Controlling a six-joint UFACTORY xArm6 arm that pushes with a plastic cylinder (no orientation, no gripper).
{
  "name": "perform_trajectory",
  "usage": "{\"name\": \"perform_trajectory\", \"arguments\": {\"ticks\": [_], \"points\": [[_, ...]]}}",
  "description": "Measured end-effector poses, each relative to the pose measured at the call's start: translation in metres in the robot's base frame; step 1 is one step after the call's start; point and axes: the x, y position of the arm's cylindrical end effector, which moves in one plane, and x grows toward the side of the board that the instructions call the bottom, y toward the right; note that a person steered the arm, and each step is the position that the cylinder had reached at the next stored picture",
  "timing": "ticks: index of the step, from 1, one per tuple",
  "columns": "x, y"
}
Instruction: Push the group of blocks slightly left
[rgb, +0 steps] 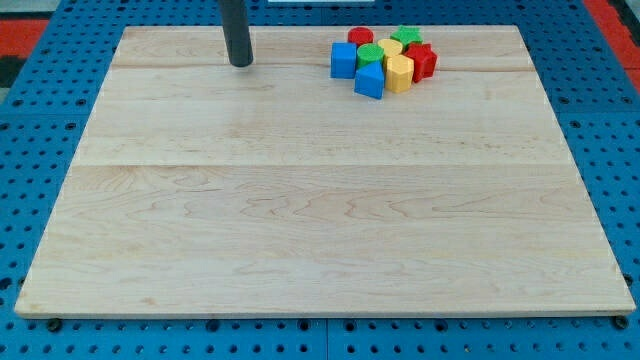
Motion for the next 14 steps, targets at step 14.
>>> {"name": "perform_trajectory", "arguments": {"ticks": [14], "points": [[0.093,0.231]]}}
